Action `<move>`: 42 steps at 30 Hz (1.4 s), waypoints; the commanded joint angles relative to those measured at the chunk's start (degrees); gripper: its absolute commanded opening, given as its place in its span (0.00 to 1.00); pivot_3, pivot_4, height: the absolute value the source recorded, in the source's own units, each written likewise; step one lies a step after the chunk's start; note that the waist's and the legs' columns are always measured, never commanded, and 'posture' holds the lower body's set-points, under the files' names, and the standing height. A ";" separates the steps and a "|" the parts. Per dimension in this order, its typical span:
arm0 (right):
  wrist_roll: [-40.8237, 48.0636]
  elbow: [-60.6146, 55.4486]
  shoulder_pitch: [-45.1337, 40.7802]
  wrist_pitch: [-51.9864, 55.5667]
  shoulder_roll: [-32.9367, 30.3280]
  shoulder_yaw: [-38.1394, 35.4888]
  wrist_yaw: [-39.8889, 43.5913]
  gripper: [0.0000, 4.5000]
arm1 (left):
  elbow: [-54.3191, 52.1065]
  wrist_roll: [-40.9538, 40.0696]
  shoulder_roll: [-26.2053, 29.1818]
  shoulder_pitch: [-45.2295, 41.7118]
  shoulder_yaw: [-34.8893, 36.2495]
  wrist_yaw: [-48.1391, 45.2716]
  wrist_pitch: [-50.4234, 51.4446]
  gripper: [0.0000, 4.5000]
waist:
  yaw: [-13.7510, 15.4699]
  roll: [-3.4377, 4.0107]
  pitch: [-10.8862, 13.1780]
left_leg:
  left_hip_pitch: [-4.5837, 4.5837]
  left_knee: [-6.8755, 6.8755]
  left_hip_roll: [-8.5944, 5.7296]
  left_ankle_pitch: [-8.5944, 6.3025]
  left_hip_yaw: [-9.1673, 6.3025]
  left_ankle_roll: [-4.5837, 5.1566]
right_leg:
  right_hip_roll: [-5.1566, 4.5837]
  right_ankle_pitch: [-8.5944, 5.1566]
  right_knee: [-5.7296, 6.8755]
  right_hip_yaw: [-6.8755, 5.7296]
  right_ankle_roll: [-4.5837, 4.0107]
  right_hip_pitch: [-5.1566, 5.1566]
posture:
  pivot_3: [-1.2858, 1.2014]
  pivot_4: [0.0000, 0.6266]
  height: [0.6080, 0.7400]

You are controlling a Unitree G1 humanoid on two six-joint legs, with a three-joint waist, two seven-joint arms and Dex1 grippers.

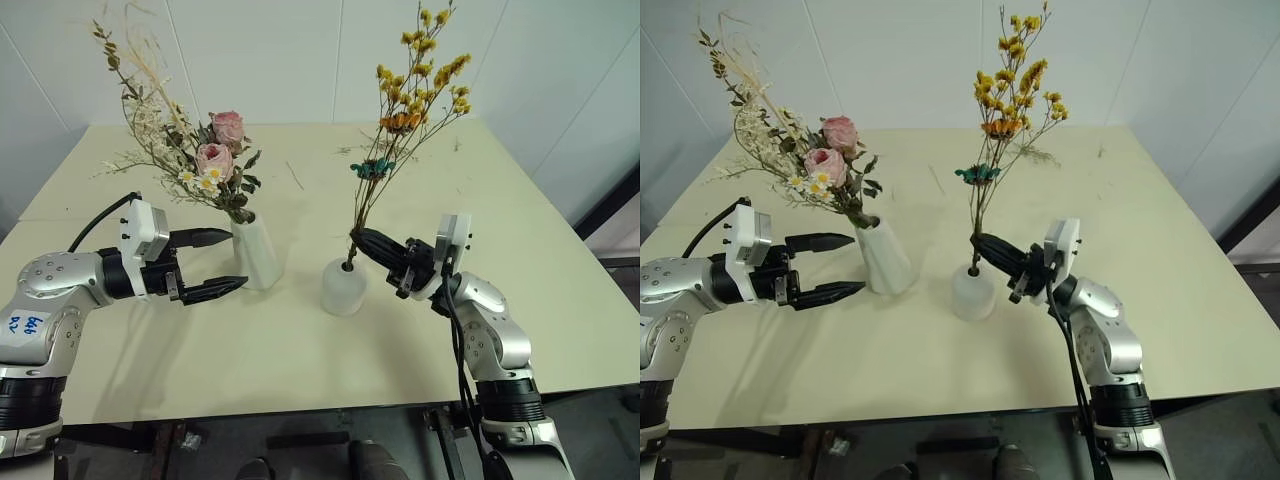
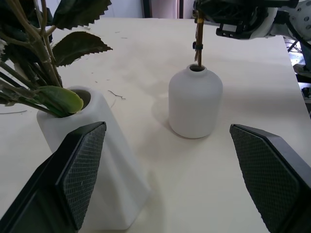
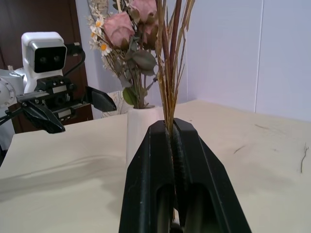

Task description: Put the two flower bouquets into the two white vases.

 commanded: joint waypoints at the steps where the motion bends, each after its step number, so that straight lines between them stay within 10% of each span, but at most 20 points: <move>1: -0.24 -0.32 0.98 -2.00 0.00 0.36 0.44 0.01 | -1.72 -0.71 -0.04 -0.48 1.06 0.03 -0.27 0.97 | 0.04 0.00 0.00 | 0.00 0.00 0.00 0.00 0.00 0.00 | 0.00 0.00 0.00 0.00 0.00 0.00 | 0.52 0.24 1.00; 23: -3.04 6.54 1.01 -8.02 2.18 2.16 0.56 0.01 | -1.99 -0.77 -0.54 -0.44 1.47 0.29 -0.71 0.97 | -0.02 0.00 0.00 | 0.03 0.00 0.00 0.01 0.00 -0.02 | 0.00 0.00 0.03 0.00 0.00 0.00 | 0.52 0.24 1.00; 38: -1.48 0.36 2.42 -6.13 -6.29 -1.01 3.80 0.99 | -2.80 -2.07 -0.84 3.46 4.93 -0.11 -1.98 0.97 | 0.14 0.00 0.00 | 0.02 -0.01 0.00 0.01 0.00 -0.02 | -0.01 0.00 0.00 0.00 0.00 0.00 | 0.52 0.24 1.00; 42: -0.92 -0.10 3.70 -5.59 -13.11 -3.07 7.64 0.99 | -2.44 -3.06 -0.73 5.53 7.36 -1.03 -2.85 0.97 | 0.31 0.00 0.00 | 0.02 -0.01 0.00 0.01 0.00 -0.02 | -0.01 -0.01 -0.01 0.00 -0.02 0.01 | 0.52 0.24 1.00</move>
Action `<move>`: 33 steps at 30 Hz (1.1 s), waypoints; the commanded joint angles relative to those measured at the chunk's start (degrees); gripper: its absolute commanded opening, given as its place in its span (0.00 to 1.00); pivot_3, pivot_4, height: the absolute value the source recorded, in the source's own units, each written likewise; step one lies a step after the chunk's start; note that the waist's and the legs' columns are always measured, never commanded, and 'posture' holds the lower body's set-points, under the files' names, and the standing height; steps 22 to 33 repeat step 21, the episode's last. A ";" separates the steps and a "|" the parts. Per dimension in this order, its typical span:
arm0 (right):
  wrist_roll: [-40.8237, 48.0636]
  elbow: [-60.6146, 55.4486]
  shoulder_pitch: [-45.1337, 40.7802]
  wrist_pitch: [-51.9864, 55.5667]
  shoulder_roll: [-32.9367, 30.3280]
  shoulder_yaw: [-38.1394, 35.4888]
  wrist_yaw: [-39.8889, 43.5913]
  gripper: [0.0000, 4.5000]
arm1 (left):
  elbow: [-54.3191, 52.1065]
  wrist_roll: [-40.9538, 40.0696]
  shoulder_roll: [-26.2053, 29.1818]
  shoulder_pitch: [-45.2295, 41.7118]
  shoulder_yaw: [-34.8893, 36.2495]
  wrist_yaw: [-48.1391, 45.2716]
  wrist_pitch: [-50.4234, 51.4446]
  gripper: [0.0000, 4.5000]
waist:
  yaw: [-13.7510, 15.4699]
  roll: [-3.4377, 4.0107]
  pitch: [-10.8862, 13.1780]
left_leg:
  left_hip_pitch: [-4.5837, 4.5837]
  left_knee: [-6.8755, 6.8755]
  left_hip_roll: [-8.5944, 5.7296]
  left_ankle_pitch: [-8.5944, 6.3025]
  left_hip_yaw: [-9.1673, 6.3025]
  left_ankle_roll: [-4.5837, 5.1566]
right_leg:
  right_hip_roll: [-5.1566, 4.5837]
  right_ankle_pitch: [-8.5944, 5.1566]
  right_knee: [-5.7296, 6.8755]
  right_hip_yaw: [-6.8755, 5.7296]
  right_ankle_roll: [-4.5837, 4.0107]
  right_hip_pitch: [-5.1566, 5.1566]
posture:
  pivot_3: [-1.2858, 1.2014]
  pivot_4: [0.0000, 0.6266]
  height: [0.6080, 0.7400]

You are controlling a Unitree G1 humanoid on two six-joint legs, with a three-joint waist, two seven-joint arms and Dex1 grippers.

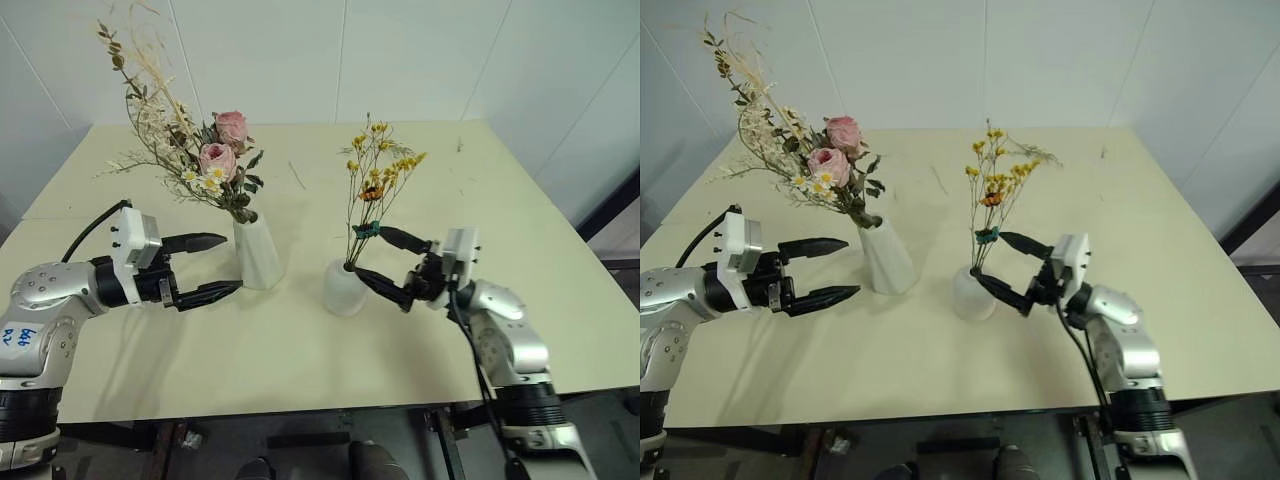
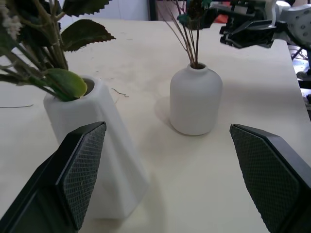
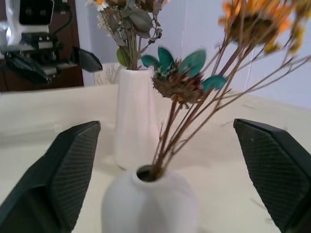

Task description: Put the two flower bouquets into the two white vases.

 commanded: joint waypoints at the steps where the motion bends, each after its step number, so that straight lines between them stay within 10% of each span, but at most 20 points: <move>1: 1.35 -1.90 1.10 0.22 -5.00 -2.67 3.68 0.99 | -1.22 -1.67 0.43 1.65 3.94 -1.35 -2.05 0.97 | 0.03 0.00 0.00 | 0.00 0.00 0.00 0.00 0.00 0.00 | 0.00 0.00 0.00 0.01 0.00 0.00 | 0.52 0.24 1.00; 14: -1.99 17.42 -7.11 -5.97 -21.96 -5.90 20.23 0.99 | 1.65 -1.39 2.97 5.94 9.09 -5.45 -6.22 0.97 | -0.37 0.00 0.01 | 0.56 0.00 0.02 -0.01 0.15 0.03 | -0.02 -0.13 -0.28 0.06 -0.25 0.58 | 0.52 0.24 1.00; 33: -3.33 19.48 -10.39 -6.73 -19.78 -3.84 20.85 0.99 | -0.02 -1.66 2.54 9.57 11.02 -5.01 -6.36 0.97 | -0.42 0.01 0.01 | 0.57 -0.02 0.04 -0.03 0.16 0.06 | -0.01 -0.08 -0.22 0.06 -0.15 0.54 | 0.52 0.24 1.00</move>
